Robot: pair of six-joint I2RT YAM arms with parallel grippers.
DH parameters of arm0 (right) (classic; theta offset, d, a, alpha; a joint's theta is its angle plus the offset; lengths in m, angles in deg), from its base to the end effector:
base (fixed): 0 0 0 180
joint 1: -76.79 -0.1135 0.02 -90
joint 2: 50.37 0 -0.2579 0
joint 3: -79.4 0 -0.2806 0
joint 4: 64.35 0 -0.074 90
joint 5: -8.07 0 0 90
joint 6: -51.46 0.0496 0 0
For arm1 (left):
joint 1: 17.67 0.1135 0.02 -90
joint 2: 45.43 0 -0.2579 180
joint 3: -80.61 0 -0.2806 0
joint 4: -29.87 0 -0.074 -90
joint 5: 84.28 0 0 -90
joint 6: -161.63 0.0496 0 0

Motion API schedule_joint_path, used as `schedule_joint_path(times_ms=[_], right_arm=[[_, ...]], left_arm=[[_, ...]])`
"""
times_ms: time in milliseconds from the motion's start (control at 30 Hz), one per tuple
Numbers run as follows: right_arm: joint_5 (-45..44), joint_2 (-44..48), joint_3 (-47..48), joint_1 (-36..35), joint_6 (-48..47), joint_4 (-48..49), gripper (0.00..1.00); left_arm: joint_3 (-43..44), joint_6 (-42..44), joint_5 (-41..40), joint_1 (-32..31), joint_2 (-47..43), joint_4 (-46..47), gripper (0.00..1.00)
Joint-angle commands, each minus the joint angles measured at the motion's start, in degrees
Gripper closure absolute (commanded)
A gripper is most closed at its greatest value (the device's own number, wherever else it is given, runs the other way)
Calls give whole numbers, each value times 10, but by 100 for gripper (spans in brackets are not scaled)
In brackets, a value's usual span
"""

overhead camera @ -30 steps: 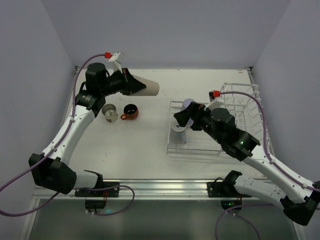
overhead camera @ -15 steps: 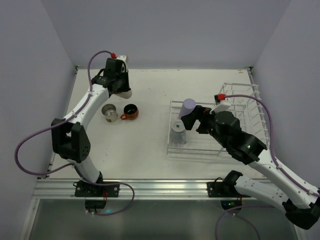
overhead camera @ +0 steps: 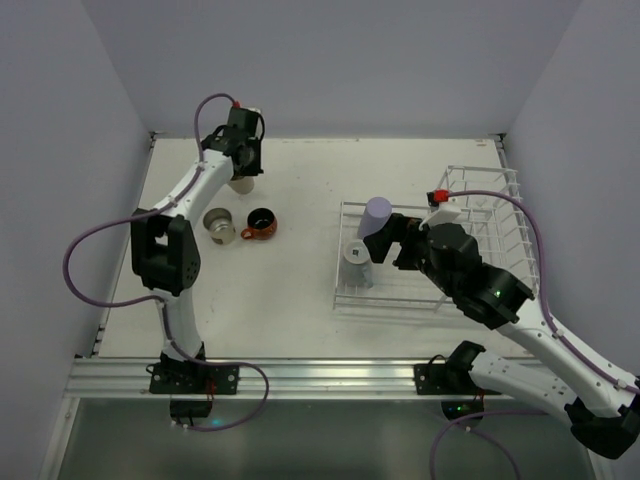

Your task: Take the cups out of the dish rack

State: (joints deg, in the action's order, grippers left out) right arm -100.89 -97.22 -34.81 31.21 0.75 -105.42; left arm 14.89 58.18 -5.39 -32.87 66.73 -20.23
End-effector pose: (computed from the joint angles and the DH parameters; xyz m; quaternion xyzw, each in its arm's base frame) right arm 0.1662 0.1466 0.3472 0.0469 0.8222 0.2707 0.4986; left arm 0.4655 -0.1166 0.2716 -0.0205 0.9296 -0.0007 0.3681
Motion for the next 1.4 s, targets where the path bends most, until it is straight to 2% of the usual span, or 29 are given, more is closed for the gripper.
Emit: schedule_joint_path(times_ms=[0, 200, 767, 867, 1000, 1067, 1200, 1267, 1367], right_arm=[[-15, -4, 23, 1, -10, 2, 1], [-13, -12, 22, 1, -4, 6, 1], [-10, -3, 1, 0, 2, 10, 1], [-7, -8, 2, 0, 2, 11, 1], [-6, -13, -1, 0, 3, 14, 1], [-6, -17, -2, 0, 2, 15, 1], [-14, -30, 2, 1, -3, 9, 1], [-22, -39, 10, 0, -7, -2, 1], [-27, -43, 23, 0, -19, -10, 1]], left_arm=[[36, 22, -15, 6, 24, -35, 100], [60, 33, 18, 8, 66, -71, 100], [23, 23, 25, 8, 88, -57, 100], [20, 21, 24, 8, 84, -55, 87], [5, 19, 10, 9, 74, -43, 75], [7, 17, 0, 9, 70, -45, 72], [10, 15, -11, 9, 46, -44, 46], [17, 18, -21, 8, 28, -43, 38], [39, 19, -25, 8, 11, -57, 33]])
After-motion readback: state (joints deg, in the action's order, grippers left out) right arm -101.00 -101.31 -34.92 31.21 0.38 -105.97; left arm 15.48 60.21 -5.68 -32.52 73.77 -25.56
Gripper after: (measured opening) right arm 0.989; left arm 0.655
